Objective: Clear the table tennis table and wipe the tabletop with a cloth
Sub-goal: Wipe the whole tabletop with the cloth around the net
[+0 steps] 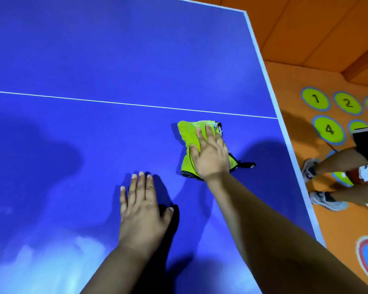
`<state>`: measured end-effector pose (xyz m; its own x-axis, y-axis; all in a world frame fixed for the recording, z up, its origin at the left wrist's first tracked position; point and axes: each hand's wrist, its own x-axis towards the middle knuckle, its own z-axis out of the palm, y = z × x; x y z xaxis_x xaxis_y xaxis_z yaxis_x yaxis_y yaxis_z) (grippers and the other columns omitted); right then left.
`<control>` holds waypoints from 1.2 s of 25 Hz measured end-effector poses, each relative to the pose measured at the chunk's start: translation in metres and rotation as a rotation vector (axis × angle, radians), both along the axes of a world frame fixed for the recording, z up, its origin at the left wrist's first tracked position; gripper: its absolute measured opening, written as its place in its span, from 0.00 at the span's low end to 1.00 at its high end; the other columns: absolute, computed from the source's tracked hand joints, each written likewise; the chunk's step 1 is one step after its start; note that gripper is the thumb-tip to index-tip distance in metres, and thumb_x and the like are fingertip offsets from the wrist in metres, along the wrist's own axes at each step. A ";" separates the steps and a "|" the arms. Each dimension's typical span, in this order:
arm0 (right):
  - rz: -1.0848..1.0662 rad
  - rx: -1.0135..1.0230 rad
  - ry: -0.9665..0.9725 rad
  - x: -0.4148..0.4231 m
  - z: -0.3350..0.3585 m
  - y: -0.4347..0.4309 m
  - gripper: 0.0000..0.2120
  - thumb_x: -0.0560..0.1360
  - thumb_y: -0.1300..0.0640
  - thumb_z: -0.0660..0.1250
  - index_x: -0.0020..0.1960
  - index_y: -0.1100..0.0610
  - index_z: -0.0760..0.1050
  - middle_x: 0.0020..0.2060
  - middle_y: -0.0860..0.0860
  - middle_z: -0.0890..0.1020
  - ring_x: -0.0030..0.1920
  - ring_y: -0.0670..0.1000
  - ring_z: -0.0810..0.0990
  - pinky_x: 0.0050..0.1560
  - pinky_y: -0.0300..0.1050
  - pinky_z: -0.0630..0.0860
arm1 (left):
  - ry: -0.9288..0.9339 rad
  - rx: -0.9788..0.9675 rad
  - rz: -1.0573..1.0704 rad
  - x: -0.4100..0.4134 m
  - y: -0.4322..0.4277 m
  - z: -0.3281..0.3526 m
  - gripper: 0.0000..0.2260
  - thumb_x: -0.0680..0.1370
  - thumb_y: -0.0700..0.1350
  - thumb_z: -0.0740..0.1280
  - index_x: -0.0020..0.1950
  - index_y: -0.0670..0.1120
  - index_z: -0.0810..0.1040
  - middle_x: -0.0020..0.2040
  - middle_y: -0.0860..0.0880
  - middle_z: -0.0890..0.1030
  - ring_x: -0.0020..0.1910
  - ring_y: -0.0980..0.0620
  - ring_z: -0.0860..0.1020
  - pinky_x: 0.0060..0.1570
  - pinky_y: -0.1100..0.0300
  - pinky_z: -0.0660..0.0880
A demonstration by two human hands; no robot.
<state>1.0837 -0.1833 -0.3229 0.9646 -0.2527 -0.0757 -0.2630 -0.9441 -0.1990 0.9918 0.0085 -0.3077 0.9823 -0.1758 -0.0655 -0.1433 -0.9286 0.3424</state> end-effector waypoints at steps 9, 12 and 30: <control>-0.354 -0.010 0.038 -0.060 0.000 -0.145 0.28 0.78 0.43 0.58 0.76 0.44 0.58 0.78 0.54 0.49 0.77 0.56 0.47 0.75 0.52 0.47 | 0.043 0.038 -0.132 -0.032 -0.055 -0.007 0.35 0.68 0.59 0.56 0.68 0.37 0.71 0.68 0.40 0.71 0.70 0.42 0.67 0.69 0.52 0.46; -0.459 0.004 0.091 -0.083 0.005 -0.152 0.28 0.78 0.42 0.57 0.76 0.40 0.56 0.78 0.51 0.49 0.77 0.56 0.46 0.74 0.57 0.47 | 0.037 0.042 -0.135 -0.037 -0.039 -0.006 0.35 0.69 0.59 0.55 0.68 0.38 0.71 0.69 0.41 0.71 0.70 0.44 0.66 0.69 0.52 0.47; -0.262 -0.049 0.059 -0.034 0.007 0.217 0.32 0.77 0.38 0.54 0.78 0.46 0.54 0.77 0.58 0.52 0.76 0.62 0.51 0.73 0.56 0.51 | 0.035 0.042 0.120 -0.013 0.280 -0.007 0.37 0.65 0.59 0.56 0.67 0.37 0.70 0.67 0.39 0.72 0.69 0.43 0.66 0.69 0.53 0.46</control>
<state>1.0494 0.0338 -0.3162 0.8602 -0.4976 -0.1114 -0.5091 -0.8505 -0.1322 0.9784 0.2885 -0.3144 0.9930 -0.0531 -0.1052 -0.0185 -0.9519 0.3058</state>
